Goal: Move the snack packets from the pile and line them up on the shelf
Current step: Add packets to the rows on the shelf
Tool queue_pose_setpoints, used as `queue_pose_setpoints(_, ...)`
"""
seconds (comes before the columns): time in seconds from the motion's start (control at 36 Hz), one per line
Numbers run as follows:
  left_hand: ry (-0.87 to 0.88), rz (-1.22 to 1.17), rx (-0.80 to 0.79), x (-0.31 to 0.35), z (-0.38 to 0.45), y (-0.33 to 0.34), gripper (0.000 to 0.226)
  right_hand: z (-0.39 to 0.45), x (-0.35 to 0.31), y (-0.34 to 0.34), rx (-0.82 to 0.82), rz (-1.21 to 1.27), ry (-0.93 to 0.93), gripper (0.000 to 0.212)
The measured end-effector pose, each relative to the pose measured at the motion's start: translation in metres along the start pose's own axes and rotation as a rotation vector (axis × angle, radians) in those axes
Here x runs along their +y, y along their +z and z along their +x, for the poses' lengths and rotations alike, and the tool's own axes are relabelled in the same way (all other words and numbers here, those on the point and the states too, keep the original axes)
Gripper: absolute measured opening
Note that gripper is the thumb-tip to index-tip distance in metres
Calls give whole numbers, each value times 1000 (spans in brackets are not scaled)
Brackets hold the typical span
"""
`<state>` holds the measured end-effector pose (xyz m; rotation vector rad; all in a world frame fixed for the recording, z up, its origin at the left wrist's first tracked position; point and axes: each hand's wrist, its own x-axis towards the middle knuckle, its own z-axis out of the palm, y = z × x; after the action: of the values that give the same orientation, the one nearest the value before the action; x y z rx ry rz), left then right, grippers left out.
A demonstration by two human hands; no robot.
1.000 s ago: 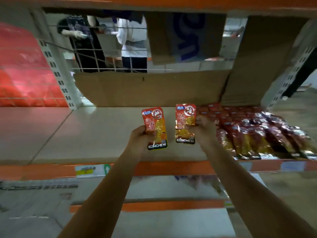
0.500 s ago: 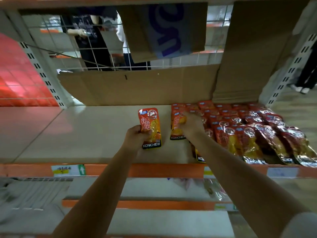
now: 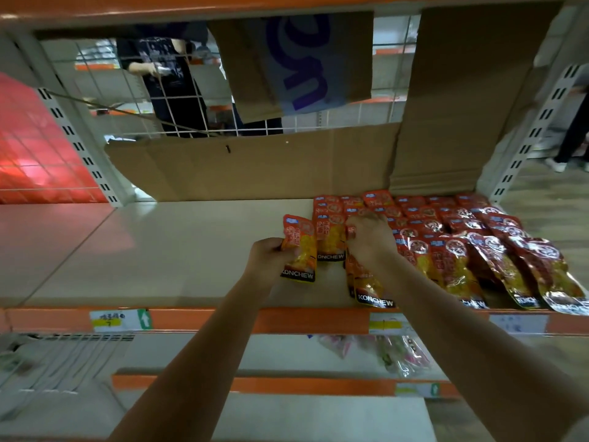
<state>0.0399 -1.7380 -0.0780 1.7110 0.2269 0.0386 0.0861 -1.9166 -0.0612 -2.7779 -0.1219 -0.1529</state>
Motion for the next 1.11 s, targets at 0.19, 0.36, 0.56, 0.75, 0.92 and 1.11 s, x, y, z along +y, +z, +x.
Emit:
queue_pose_setpoints(0.19,50,175,-55,-2,12,40,12,-9,18,-12,41,39,21,35)
queue_pose_setpoints(0.36,115,585,21,0,20,51,29,-13,19,-12,48,89,-76,35)
queue_pose_setpoints(0.56,121,1000,-6,9,16,50,36,-16,19,-6,7,69,-147,36)
queue_pose_setpoints(0.75,280,1223,39,17,2,30,37,-16,-3,2,-22,-10,-247,43)
queue_pose_setpoints(0.92,369,1278,174,13,-3,-22,38,-8,-53,26,-43,-47,-348,39)
queue_pose_setpoints(1.11,333,1246,287,3,-7,-112,38,-5,-141,57,-71,-61,-511,39)
